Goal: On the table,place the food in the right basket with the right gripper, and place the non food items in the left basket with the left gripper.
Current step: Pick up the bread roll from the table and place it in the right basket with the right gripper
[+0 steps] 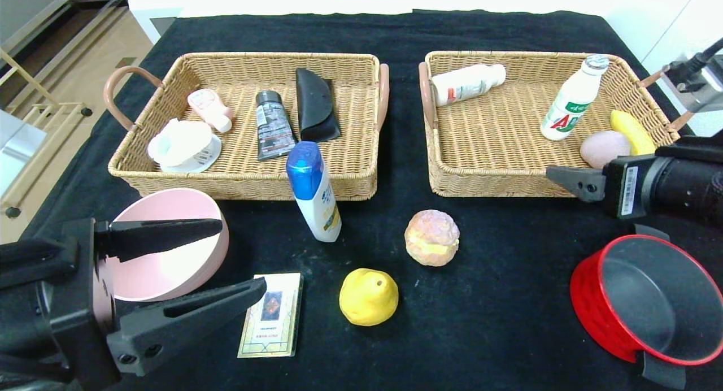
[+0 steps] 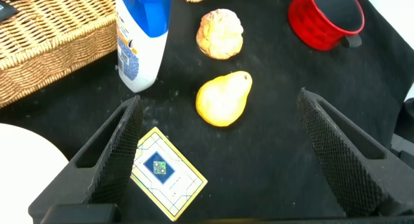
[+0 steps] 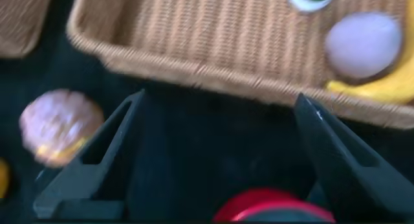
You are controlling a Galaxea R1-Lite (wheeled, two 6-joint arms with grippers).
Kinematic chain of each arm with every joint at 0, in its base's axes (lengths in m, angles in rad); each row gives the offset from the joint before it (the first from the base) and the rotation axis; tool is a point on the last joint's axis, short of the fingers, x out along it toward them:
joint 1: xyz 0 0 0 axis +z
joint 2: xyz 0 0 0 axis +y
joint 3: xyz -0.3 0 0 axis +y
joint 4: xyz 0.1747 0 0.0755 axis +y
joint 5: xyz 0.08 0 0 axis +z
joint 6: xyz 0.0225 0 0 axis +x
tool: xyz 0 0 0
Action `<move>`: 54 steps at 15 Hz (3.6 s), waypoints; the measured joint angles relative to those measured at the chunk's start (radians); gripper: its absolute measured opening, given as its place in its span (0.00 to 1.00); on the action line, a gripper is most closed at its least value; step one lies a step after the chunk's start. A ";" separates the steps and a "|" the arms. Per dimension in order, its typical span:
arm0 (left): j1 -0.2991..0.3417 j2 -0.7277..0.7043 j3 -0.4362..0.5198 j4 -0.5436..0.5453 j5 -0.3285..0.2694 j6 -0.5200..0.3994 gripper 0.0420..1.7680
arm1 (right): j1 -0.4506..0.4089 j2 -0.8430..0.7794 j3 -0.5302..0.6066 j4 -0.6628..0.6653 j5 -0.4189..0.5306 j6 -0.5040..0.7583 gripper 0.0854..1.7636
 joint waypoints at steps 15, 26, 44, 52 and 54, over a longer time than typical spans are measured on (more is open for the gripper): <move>0.001 -0.001 -0.001 -0.003 0.003 0.001 0.97 | 0.356 0.196 -0.280 0.354 -0.176 0.293 0.96; 0.002 -0.012 -0.007 -0.003 0.004 0.001 0.97 | 0.404 0.467 -0.649 0.642 -0.250 0.536 0.96; 0.004 -0.023 -0.009 -0.003 0.004 0.001 0.97 | 0.381 0.632 -0.726 0.650 -0.282 0.573 0.97; 0.004 -0.023 -0.008 -0.003 0.004 0.001 0.97 | 0.376 0.646 -0.722 0.651 -0.280 0.573 0.97; 0.004 -0.023 -0.008 -0.003 0.004 0.001 0.97 | 0.376 0.648 -0.721 0.650 -0.279 0.574 0.97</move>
